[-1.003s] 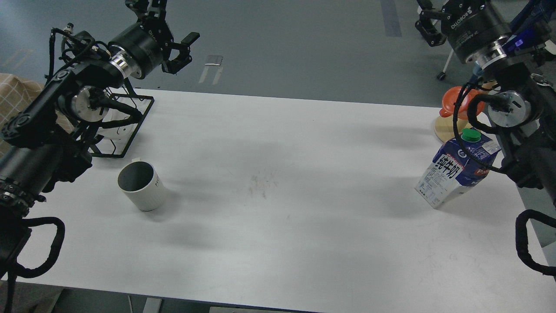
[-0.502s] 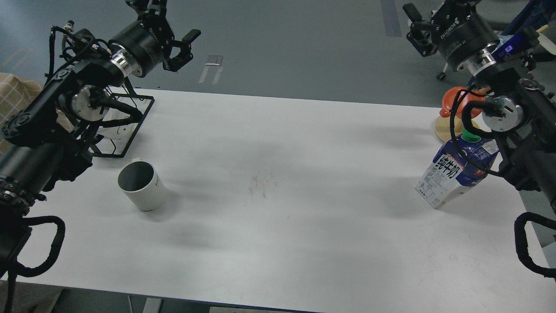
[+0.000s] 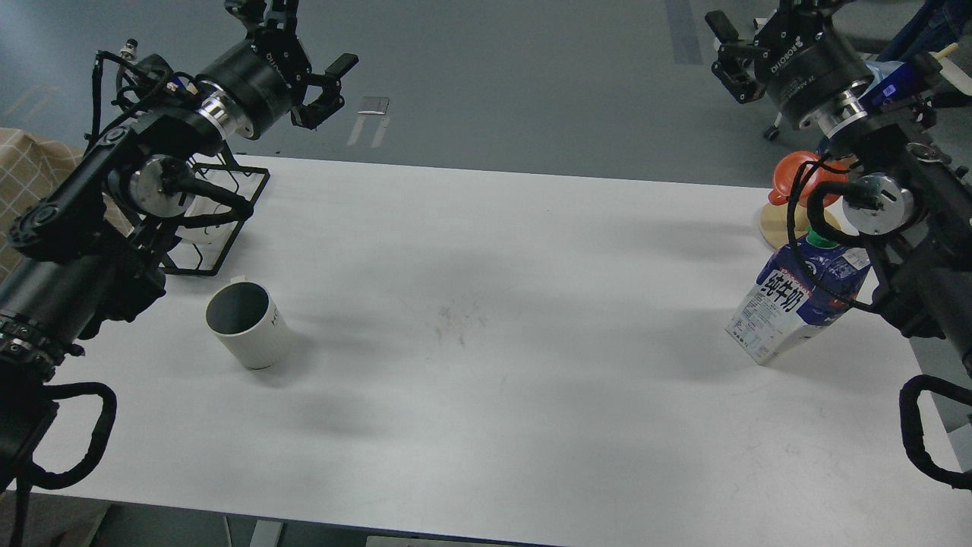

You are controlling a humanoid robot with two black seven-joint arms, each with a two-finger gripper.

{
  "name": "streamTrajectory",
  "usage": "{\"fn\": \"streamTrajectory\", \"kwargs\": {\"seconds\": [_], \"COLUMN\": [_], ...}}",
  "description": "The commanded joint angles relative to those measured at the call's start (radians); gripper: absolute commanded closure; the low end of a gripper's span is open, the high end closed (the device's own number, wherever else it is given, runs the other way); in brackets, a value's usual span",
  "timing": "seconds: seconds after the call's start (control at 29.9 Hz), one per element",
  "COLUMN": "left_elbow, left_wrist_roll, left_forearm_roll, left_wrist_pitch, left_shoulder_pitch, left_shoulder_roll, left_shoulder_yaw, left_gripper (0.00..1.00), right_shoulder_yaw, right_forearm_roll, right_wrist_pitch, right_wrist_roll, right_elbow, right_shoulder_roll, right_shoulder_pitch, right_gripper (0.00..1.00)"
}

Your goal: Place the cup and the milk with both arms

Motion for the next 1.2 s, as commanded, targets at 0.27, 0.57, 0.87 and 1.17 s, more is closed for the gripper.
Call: {"fn": "streamTrajectory", "kwargs": {"seconds": [0.27, 0.57, 0.87, 1.17], "left_elbow": [-0.003, -0.003, -0.035, -0.047], "left_wrist_roll": [0.000, -0.014, -0.012, -0.012], "left_forearm_roll": [0.002, 0.004, 0.007, 0.013], "left_wrist_pitch": [-0.001, -0.001, 0.000, 0.006], "left_shoulder_pitch": [0.005, 0.012, 0.026, 0.039], "left_shoulder_roll": [0.001, -0.001, -0.002, -0.002], "left_shoulder_yaw": [0.008, 0.008, 0.009, 0.009], "left_gripper": [0.02, 0.02, 0.02, 0.02], "right_shoulder_yaw": [0.003, 0.002, 0.000, -0.002], "right_forearm_roll": [0.000, -0.002, -0.002, -0.002], "right_wrist_pitch": [0.000, 0.000, 0.000, 0.000], "right_wrist_roll": [0.004, 0.004, 0.004, 0.004], "right_elbow": [0.006, 0.009, 0.011, 0.011], "right_shoulder_roll": [0.006, 0.007, 0.010, 0.010], "right_shoulder_pitch": [-0.005, -0.005, -0.005, -0.005], "right_gripper": [0.00, 0.00, 0.00, 0.00]}}
